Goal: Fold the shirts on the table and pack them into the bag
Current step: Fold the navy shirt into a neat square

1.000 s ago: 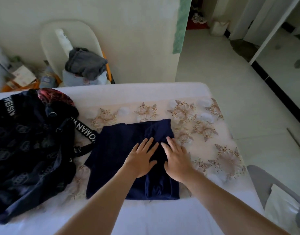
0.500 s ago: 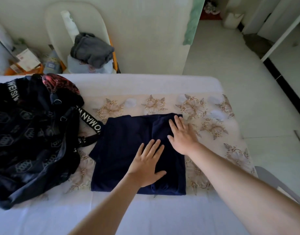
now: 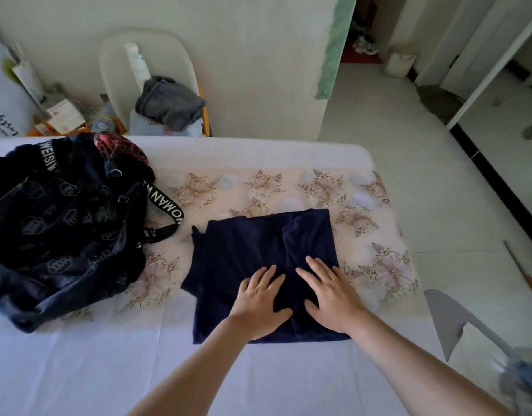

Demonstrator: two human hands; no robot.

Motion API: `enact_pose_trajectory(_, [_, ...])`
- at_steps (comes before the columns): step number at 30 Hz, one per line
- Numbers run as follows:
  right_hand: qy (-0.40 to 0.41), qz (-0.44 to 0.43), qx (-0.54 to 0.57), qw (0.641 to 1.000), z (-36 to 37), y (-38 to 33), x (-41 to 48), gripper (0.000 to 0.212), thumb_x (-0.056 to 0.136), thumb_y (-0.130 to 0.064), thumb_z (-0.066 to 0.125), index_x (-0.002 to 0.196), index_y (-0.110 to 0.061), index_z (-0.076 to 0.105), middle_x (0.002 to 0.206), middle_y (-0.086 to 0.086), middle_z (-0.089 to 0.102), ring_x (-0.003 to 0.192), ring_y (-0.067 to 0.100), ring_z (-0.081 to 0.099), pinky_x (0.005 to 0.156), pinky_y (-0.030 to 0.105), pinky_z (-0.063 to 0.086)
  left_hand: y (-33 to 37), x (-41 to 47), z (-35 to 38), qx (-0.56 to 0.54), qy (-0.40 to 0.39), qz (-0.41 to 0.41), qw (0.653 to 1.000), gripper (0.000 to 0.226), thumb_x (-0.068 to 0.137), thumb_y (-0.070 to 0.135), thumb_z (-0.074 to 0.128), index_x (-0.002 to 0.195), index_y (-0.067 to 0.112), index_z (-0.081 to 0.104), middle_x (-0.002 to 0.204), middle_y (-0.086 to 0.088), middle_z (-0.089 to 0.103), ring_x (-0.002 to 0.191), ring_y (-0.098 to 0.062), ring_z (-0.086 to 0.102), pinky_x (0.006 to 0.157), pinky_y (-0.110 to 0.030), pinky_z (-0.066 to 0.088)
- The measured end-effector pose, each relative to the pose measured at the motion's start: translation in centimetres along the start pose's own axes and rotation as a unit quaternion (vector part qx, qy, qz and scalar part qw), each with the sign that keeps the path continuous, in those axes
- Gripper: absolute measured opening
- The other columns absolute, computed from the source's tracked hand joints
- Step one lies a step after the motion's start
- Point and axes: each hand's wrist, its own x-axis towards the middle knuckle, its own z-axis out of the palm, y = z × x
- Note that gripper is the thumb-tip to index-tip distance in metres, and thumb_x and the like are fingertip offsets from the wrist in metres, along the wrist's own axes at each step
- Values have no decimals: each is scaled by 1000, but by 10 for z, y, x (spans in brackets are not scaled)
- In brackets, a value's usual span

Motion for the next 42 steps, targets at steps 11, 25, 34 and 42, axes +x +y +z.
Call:
enact_pose_trajectory(11, [41, -56, 15, 997, -34, -90, 17, 51, 96, -28, 49, 146, -21, 42, 159, 8, 27, 147, 24, 25, 118, 41, 26, -50, -45, -24, -62, 224, -99, 968, 34, 97, 11, 44, 127, 22, 57, 125, 4, 55, 114, -22, 48, 96, -33, 41])
enact_pose_trajectory(25, [12, -109, -65, 992, -21, -180, 119, 62, 101, -31, 38, 157, -17, 17, 152, 7, 37, 133, 27, 41, 106, 43, 37, -163, -123, 3, 75, 190, -48, 978, 40, 94, 40, 43, 123, 26, 68, 133, 5, 60, 122, -21, 55, 98, -40, 49])
enact_pose_trajectory(34, [-1, -334, -179, 925, -39, -227, 181, 72, 86, 0, 54, 150, -27, 35, 148, 6, 38, 116, 31, 55, 101, 47, 42, -143, -109, -21, -57, 161, -223, 960, 32, 98, 42, 46, 119, 20, 56, 120, 2, 58, 117, -25, 49, 97, -33, 41])
enact_pose_trajectory(42, [29, -312, -16, 950, -73, -217, 183, 13, 86, -3, 59, 89, -12, 68, 109, 3, 59, 83, 30, 61, 64, 34, 44, -128, -89, -19, -146, 167, -266, 938, 54, 89, 42, 61, 135, 17, 47, 136, -2, 42, 125, -28, 36, 102, -38, 40])
